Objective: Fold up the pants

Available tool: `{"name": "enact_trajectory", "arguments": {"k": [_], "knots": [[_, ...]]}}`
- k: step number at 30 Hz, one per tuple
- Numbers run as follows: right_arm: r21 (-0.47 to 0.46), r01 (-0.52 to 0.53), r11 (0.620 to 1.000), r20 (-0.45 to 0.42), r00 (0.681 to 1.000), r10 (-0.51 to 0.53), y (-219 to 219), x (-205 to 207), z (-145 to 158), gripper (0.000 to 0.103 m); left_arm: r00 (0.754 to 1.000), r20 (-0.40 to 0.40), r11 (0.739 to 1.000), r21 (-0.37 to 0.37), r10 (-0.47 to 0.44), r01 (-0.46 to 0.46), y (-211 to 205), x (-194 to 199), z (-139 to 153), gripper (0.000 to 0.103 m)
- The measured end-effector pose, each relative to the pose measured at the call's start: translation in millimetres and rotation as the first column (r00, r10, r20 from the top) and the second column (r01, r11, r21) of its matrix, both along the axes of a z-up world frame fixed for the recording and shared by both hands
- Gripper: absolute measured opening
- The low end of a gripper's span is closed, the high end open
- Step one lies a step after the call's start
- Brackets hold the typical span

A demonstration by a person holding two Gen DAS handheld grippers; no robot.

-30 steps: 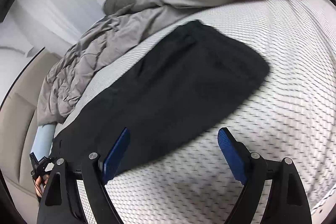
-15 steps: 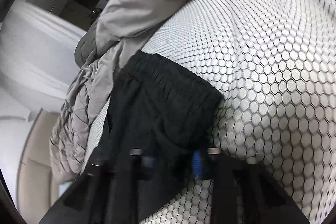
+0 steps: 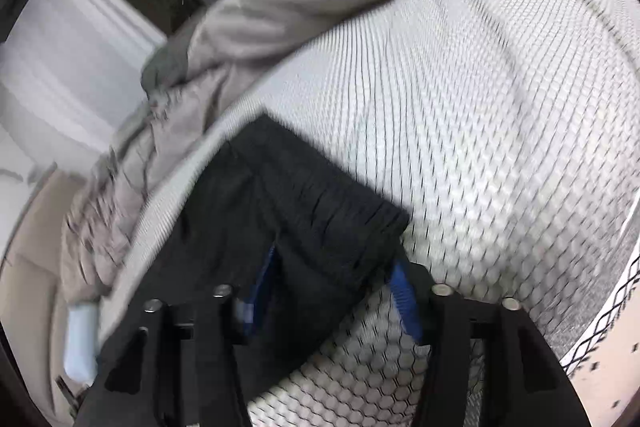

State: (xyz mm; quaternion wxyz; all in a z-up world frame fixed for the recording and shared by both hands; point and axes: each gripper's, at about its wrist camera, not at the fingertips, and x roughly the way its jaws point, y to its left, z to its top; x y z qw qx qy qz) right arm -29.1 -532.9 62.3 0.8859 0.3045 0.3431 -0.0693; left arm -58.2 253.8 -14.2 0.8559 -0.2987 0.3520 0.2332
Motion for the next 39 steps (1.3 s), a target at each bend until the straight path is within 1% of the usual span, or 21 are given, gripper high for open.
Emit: {"name": "enact_trajectory", "arguments": {"k": [1,2,3,5,6,8,11,14,17,21,22,23,24,25,29,30,31,34,35,36,39], "knots": [[-0.040,0.024,0.999,0.026,0.999,-0.023,0.0,-2.6,9.3,0.066,1.000,0.026,1.000,0.015,0.019,-0.019,2.2,-4.9,7.2,0.069],[-0.094,0.015,0.995,0.045,0.999,-0.011,4.6,-1.5,20.6,0.068,0.999,0.033,1.000,0.021,0.016,-0.017,3.3,-6.2,12.0,0.076],[-0.125,-0.012,0.992,0.048,0.999,0.018,9.1,2.5,26.7,0.074,1.000,0.028,1.000,0.027,-0.001,0.001,3.4,-5.4,16.7,0.085],[-0.193,-0.074,0.978,0.034,0.996,0.082,21.3,16.6,36.3,0.078,0.999,0.027,0.998,0.053,-0.040,0.039,0.5,-1.4,24.4,0.092],[-0.234,-0.108,0.966,0.024,0.993,0.117,29.9,28.1,41.4,0.084,0.998,0.032,0.996,0.064,-0.057,0.054,-1.5,2.2,27.2,0.103],[-0.273,-0.191,0.943,-0.004,0.980,0.198,45.3,53.3,44.6,0.095,0.994,0.039,0.991,0.090,-0.100,0.096,-8.2,11.5,31.9,0.102],[-0.313,-0.279,0.908,-0.096,0.960,0.262,65.2,96.3,36.4,0.095,0.986,0.031,0.981,0.117,-0.162,0.157,-23.5,34.5,37.1,0.102],[-0.378,-0.321,0.868,-0.163,0.946,0.279,73.0,130.8,25.6,0.095,0.970,0.076,0.970,0.096,-0.233,0.225,-38.2,54.2,32.9,0.102],[-0.370,-0.334,0.867,-0.216,0.938,0.269,71.3,157.5,12.5,0.095,0.968,0.048,0.969,0.042,-0.247,0.245,-45.6,83.9,20.6,0.102],[-0.373,-0.323,0.869,-0.272,0.934,0.230,71.9,176.3,-3.1,0.095,0.970,-0.003,0.970,0.025,-0.241,0.241,-46.5,104.7,5.9,0.102],[-0.374,-0.326,0.868,-0.280,0.932,0.229,71.6,178.7,-5.6,0.092,0.971,-0.012,0.971,0.017,-0.240,0.240,-46.3,106.6,3.8,0.102],[-0.392,-0.321,0.862,-0.276,0.935,0.222,71.0,179.0,-5.5,0.073,0.971,-0.017,0.971,0.012,-0.238,0.238,-45.3,107.6,1.7,0.102],[-0.397,-0.324,0.859,-0.270,0.936,0.228,71.9,179.6,-4.3,0.059,0.972,-0.018,0.972,0.009,-0.235,0.235,-44.0,107.9,-0.3,0.102],[-0.389,-0.329,0.860,-0.250,0.937,0.245,72.1,179.2,-2.1,0.051,0.973,-0.015,0.973,0.007,-0.230,0.230,-42.3,107.6,-1.7,0.102],[-0.448,-0.221,0.867,-0.088,0.975,0.203,76.5,171.8,21.5,0.046,0.978,-0.001,0.977,-0.018,-0.211,0.211,-38.6,111.1,-3.4,0.102],[-0.448,-0.167,0.878,-0.051,0.986,0.162,74.5,172.5,23.7,0.047,0.978,-0.001,0.978,-0.022,-0.207,0.206,-37.4,113.4,-4.2,0.102],[-0.453,-0.127,0.883,-0.053,0.992,0.116,72.7,176.3,20.3,0.048,0.979,-0.002,0.979,-0.024,-0.202,0.201,-37.5,113.4,-4.8,0.102],[-0.480,-0.129,0.867,-0.175,0.983,0.049,73.7,193.5,1.1,0.060,0.980,-0.010,0.980,-0.017,-0.198,0.198,-38.2,112.4,-4.8,0.102],[-0.469,-0.138,0.873,-0.189,0.980,0.053,74.7,193.9,-0.3,0.069,0.980,-0.008,0.980,-0.009,-0.201,0.201,-38.4,109.1,-3.3,0.102],[-0.456,-0.137,0.879,-0.184,0.981,0.058,72.0,187.8,2.3,0.076,0.979,-0.005,0.979,0.002,-0.202,0.202,-38.1,102.9,-1.0,0.102],[-0.463,-0.116,0.879,-0.119,0.991,0.068,72.7,169.6,25.7,0.087,0.984,0.028,0.983,0.052,-0.177,0.176,-33.7,80.3,12.1,0.102]]}}
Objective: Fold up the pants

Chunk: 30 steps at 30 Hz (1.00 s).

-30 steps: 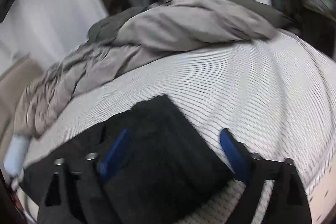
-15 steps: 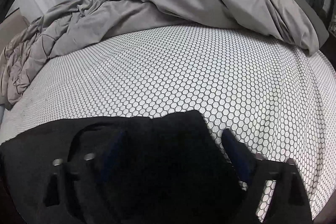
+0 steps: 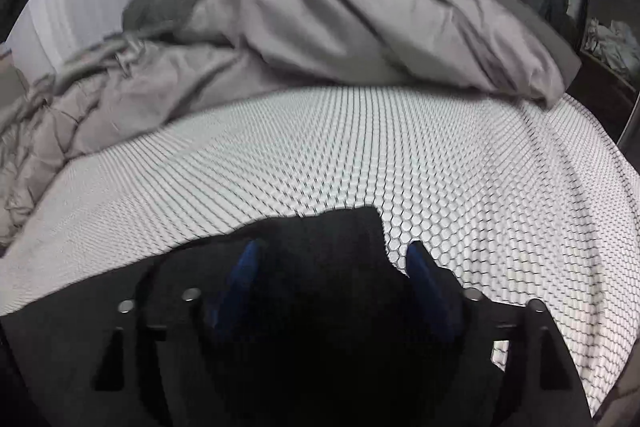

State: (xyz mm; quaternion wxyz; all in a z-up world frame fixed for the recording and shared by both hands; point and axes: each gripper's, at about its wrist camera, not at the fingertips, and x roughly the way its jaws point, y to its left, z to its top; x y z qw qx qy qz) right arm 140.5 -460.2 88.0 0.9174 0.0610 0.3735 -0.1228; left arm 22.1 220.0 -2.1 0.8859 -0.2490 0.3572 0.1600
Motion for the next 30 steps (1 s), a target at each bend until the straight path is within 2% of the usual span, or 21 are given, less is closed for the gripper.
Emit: {"name": "enact_trajectory", "arguments": {"k": [3,5,8,10,12,13,15,17,18,20,22,24,26,28,30], "knots": [[0.028,-0.039,0.999,0.060,0.998,0.038,6.6,-26.2,26.2,0.092,0.998,0.040,0.996,0.073,0.042,-0.045,3.0,-26.9,14.8,0.102],[0.070,-0.078,0.995,0.092,0.993,0.071,15.6,-41.7,34.5,0.096,0.997,0.069,0.991,0.128,0.028,-0.036,-7.7,-37.7,22.7,0.102],[0.099,-0.162,0.982,0.074,0.985,0.155,39.5,-67.1,25.4,0.099,0.990,0.052,0.972,0.205,-0.129,0.115,-47.4,-33.0,26.6,0.102],[0.090,-0.207,0.974,0.052,0.978,0.203,58.2,-72.4,18.0,0.099,0.969,0.000,0.926,0.294,-0.246,0.235,-79.9,-26.7,22.1,0.102],[0.085,-0.258,0.962,0.022,0.966,0.257,78.2,-76.6,8.2,0.099,0.941,-0.070,0.891,0.303,-0.332,0.337,-95.8,-21.8,12.1,0.102],[0.088,-0.294,0.952,0.001,0.956,0.295,88.9,-76.4,2.4,0.099,0.934,-0.102,0.887,0.291,-0.343,0.358,-96.6,-21.1,6.1,0.102],[0.066,-0.347,0.935,-0.026,0.936,0.350,104.0,-81.4,-8.7,0.099,0.934,-0.181,0.889,0.293,-0.309,0.352,-87.3,-23.7,-7.7,0.102],[-0.005,-0.409,0.913,-0.072,0.910,0.407,119.5,-91.0,-21.6,0.099,0.938,-0.221,0.896,0.300,-0.268,0.326,-73.1,-31.5,-17.7,0.102],[-0.030,-0.420,0.907,-0.091,0.905,0.416,123.0,-93.9,-25.9,0.099,0.937,-0.231,0.909,0.267,-0.262,0.320,-61.9,-38.6,-22.9,0.102],[-0.069,-0.435,0.898,-0.148,0.894,0.422,127.2,-101.0,-39.3,0.099,0.946,-0.201,0.926,0.232,-0.253,0.297,-47.8,-53.7,-21.6,0.102],[-0.076,-0.434,0.898,-0.180,0.891,0.416,125.8,-104.2,-47.6,0.099,0.956,-0.180,0.931,0.244,-0.230,0.270,-40.8,-66.4,-16.0,0.102],[-0.070,-0.418,0.906,-0.180,0.898,0.401,118.0,-106.7,-48.8,0.099,0.973,-0.143,0.941,0.263,-0.182,0.215,-29.3,-72.5,-6.4,0.102],[-0.037,-0.403,0.914,-0.150,0.907,0.394,115.0,-113.1,-43.6,0.099,0.984,-0.057,0.952,0.248,-0.170,0.179,-28.3,-75.8,11.5,0.102],[0.010,-0.431,0.902,-0.115,0.896,0.429,124.2,-116.2,-37.1,0.099,0.978,-0.006,0.951,0.233,-0.209,0.205,-41.1,-71.4,23.2,0.102],[0.020,-0.503,0.864,-0.102,0.859,0.502,143.8,-116.4,-33.8,0.099,0.957,0.013,0.933,0.228,-0.289,0.278,-68.1,-57.2,27.7,0.102]]}}
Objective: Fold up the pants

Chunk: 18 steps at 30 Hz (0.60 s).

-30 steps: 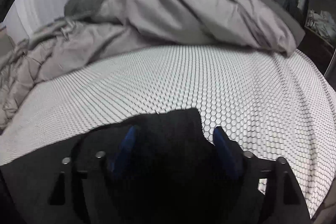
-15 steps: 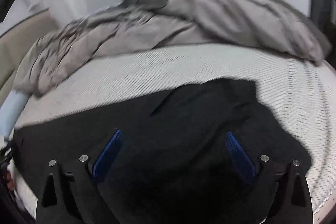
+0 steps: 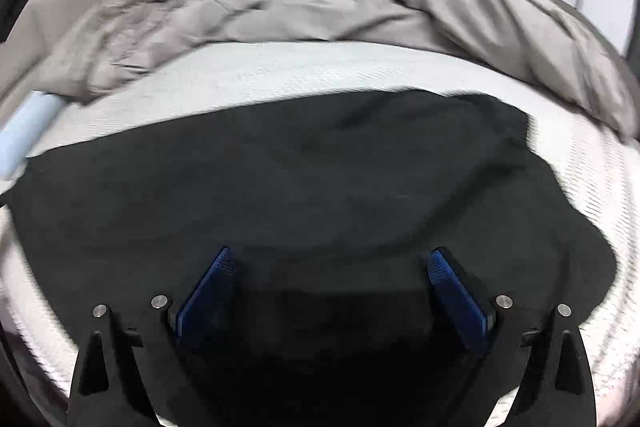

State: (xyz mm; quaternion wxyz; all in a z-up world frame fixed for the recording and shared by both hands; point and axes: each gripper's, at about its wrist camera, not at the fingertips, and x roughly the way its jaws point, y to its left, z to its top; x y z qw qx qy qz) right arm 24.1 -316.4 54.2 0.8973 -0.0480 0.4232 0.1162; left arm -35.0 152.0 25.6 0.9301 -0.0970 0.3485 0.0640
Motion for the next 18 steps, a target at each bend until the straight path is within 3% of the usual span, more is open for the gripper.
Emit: {"name": "enact_trajectory", "arguments": {"k": [3,5,6,8,9,12,15,18], "knots": [[-0.012,-0.084,0.996,-0.007,0.996,0.084,36.9,-4.2,0.2,0.099,0.992,-0.029,0.992,0.002,-0.125,0.125,-60.4,34.8,-7.8,0.102],[0.027,-0.120,0.992,-0.033,0.992,0.120,59.0,-4.3,-4.7,0.099,0.974,-0.052,0.976,-0.030,-0.219,0.218,-107.6,54.6,-16.6,0.102],[0.049,-0.147,0.988,-0.051,0.987,0.149,68.5,-5.4,-8.7,0.099,0.959,-0.059,0.960,-0.056,-0.279,0.276,-129.2,64.8,-21.4,0.102],[0.017,-0.216,0.976,-0.083,0.973,0.216,89.8,-8.1,-24.7,0.099,0.895,-0.129,0.904,-0.092,-0.428,0.418,-169.8,84.9,-37.6,0.102],[-0.040,-0.234,0.972,-0.086,0.969,0.230,97.1,-11.1,-32.0,0.100,0.875,-0.159,0.889,-0.076,-0.458,0.451,-188.4,84.1,-45.9,0.102],[-0.118,-0.285,0.951,-0.056,0.958,0.280,96.7,-21.1,-41.0,0.099,0.867,-0.254,0.897,-0.004,-0.429,0.442,-200.9,92.2,-67.4,0.102],[-0.154,-0.223,0.962,-0.052,0.975,0.218,54.1,-21.3,-34.0,0.099,0.870,-0.238,0.899,-0.034,-0.432,0.437,-194.6,91.1,-68.3,0.102],[-0.278,0.013,0.961,-0.017,1.000,-0.019,-24.4,-14.0,-29.0,0.102,0.884,-0.240,0.912,-0.014,-0.401,0.409,-185.3,93.6,-69.2,0.102]]}}
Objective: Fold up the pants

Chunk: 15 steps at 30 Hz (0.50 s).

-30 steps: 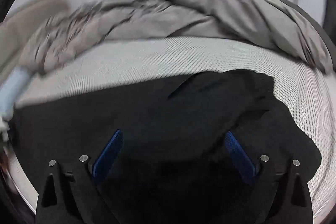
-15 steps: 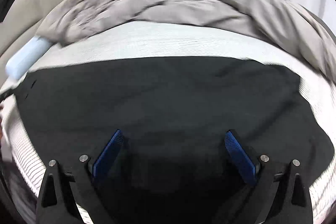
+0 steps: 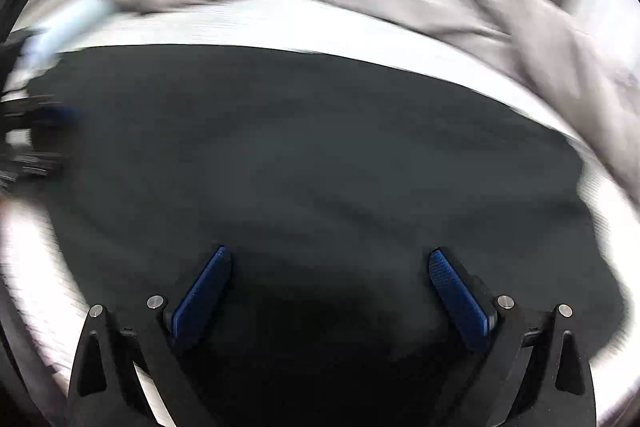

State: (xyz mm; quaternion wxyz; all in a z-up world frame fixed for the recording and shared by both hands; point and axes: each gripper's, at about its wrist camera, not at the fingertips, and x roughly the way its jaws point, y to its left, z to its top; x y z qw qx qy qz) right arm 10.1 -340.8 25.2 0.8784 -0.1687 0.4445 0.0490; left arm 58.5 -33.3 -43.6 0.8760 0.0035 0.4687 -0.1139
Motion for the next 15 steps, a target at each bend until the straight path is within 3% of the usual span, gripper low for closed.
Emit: {"name": "enact_trajectory", "arguments": {"k": [2,4,6,9,11,13,15], "knots": [[0.034,0.177,0.984,0.005,0.984,-0.177,-63.9,4.0,3.8,0.102,1.000,-0.007,1.000,-0.019,0.015,-0.015,9.1,1.0,-1.2,0.102],[0.042,0.296,0.954,0.007,0.955,-0.296,-98.7,5.8,5.3,0.102,1.000,-0.005,1.000,-0.023,0.017,-0.017,13.2,-2.4,-4.7,0.102],[0.098,0.327,0.940,-0.006,0.945,-0.328,-111.1,5.8,11.4,0.102,1.000,0.000,1.000,-0.021,0.024,-0.024,11.8,-2.9,-1.1,0.102],[0.047,0.296,0.954,0.069,0.952,-0.299,-89.8,0.3,34.6,0.102,0.998,0.035,0.998,-0.053,0.043,-0.041,13.0,-10.5,19.2,0.102],[0.086,0.239,0.967,0.104,0.963,-0.247,-71.4,-2.3,49.6,0.102,0.995,0.089,0.996,-0.085,0.046,-0.039,10.5,-14.5,37.5,0.102],[0.179,0.139,0.974,0.086,0.984,-0.156,-36.0,3.0,57.6,0.102,0.991,0.122,0.995,-0.088,0.054,-0.044,1.4,-8.6,47.2,0.102],[0.217,0.031,0.976,0.028,0.999,-0.038,2.9,13.5,51.4,0.103,0.990,0.127,0.997,-0.049,0.061,-0.056,-16.3,7.1,47.6,0.102]]}}
